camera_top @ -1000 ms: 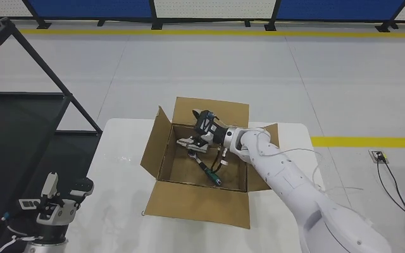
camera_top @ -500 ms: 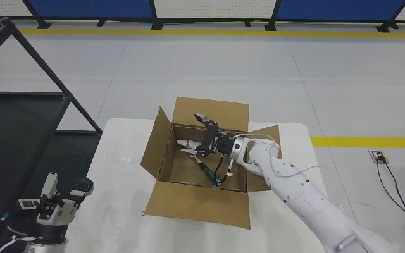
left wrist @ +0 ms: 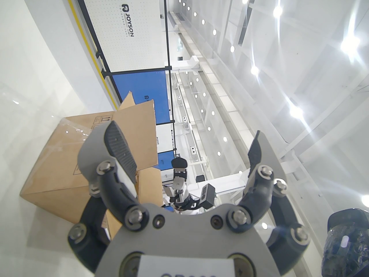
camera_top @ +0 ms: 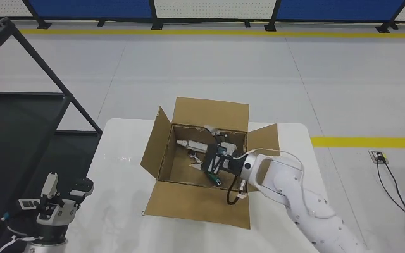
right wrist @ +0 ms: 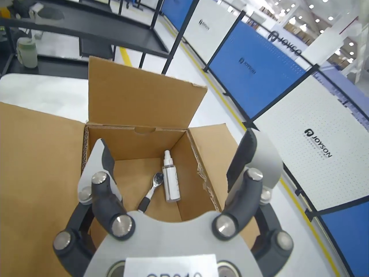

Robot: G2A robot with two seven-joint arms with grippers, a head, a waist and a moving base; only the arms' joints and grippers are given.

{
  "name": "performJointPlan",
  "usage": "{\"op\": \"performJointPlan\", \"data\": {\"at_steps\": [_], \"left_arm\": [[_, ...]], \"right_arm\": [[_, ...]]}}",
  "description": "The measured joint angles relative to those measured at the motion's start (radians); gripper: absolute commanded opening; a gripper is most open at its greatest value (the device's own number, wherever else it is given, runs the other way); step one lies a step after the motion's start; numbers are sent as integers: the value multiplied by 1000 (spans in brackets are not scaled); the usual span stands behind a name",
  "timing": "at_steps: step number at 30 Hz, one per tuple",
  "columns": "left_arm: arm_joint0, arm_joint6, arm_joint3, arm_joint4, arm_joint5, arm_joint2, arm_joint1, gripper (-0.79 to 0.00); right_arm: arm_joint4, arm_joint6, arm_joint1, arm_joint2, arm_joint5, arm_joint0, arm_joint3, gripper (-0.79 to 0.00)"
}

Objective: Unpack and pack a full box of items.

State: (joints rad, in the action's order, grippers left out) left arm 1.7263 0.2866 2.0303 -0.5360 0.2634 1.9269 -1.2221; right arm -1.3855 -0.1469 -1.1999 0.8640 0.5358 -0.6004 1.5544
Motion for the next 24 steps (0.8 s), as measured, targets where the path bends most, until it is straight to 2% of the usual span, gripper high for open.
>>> {"op": "performJointPlan", "data": {"at_steps": [4,17,19,24], "left_arm": [[0,0,0,0,0,0,0,0],[0,0,0,0,0,0,0,0],[0,0,0,0,0,0,0,0],[0,0,0,0,0,0,0,0]], "right_arm": [[83,-125,-36,-67,5,109,-97,0],[91,-134,-41,-77,26,105,-110,0],[129,-210,-57,-94,-9,125,-137,0],[268,-495,-129,-187,-218,223,-227,0]]}}
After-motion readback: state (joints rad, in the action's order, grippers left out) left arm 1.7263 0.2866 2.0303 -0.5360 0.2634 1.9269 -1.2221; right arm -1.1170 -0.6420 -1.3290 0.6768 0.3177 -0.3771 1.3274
